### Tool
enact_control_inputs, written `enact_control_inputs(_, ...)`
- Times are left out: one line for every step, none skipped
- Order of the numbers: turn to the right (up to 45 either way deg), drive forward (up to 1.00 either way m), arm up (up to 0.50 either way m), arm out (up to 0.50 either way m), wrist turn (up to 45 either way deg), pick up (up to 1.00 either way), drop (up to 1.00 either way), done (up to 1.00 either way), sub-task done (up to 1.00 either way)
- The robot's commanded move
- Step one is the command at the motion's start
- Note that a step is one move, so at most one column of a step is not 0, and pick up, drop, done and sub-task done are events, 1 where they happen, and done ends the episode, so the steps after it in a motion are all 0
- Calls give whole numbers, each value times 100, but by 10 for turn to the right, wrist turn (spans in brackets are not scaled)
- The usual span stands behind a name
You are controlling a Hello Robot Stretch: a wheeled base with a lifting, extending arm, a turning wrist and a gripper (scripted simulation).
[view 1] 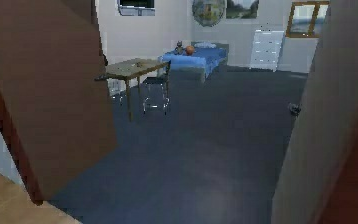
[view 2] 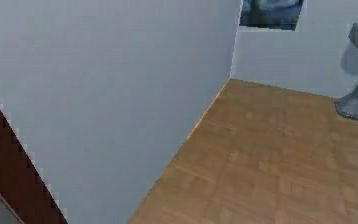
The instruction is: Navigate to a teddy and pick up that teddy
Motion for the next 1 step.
enact_control_inputs(0,100,0,0,0,0,0,0,0)
